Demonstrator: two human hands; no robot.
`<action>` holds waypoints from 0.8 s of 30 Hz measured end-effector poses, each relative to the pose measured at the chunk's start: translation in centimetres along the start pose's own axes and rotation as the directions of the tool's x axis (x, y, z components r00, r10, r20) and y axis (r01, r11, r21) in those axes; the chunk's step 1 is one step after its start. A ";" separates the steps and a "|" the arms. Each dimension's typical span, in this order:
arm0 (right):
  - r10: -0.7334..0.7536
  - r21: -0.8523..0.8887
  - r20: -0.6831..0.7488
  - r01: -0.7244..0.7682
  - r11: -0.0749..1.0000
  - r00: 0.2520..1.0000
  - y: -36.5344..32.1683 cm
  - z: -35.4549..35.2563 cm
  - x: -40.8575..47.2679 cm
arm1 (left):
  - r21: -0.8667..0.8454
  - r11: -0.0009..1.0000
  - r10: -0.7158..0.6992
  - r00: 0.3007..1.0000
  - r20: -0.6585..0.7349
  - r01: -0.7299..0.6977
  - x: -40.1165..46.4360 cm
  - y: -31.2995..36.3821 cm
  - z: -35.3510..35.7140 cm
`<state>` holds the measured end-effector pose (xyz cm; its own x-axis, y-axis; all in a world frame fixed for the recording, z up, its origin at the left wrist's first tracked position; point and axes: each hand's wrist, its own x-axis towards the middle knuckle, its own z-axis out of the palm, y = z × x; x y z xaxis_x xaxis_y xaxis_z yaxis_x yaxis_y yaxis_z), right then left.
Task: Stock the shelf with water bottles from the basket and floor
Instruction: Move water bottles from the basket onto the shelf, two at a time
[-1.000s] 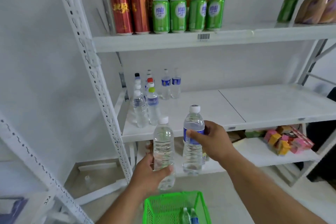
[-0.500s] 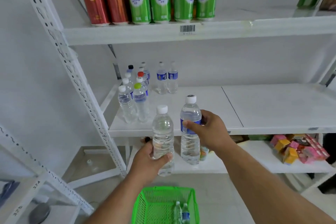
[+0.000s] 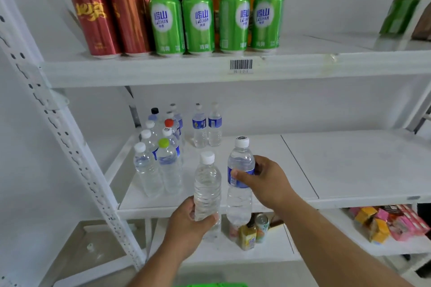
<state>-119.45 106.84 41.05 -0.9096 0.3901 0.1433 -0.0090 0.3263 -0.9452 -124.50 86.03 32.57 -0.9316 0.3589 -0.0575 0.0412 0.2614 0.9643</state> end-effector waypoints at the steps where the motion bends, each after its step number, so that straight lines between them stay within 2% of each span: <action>1: 0.002 -0.004 -0.007 -0.002 1.000 1.000 -0.1 0.0 0.5 | 0.005 1.000 0.004 1.000 -0.013 -0.004 0.8 0.0 0.0; 10: 0.035 -0.050 -0.006 -0.035 0.998 0.999 0.0 1.4 5.7 | 0.058 0.998 -0.010 0.999 -0.042 0.012 6.9 0.0 -0.5; 16: 0.042 0.014 0.024 -0.043 0.999 0.999 1.8 1.3 10.5 | 0.097 0.995 -0.011 0.998 -0.067 0.018 11.0 -0.4 0.5; 24: 0.047 0.027 0.094 -0.050 0.998 0.994 4.8 1.6 18.0 | 0.106 0.991 -0.054 0.980 -0.191 0.075 18.1 -1.3 2.7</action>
<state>-136.53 114.08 38.63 -0.9439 0.3228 0.0703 0.0254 0.2829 -0.9588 -140.44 94.62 29.55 -0.9843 0.1662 -0.0590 0.0090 0.3815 0.9243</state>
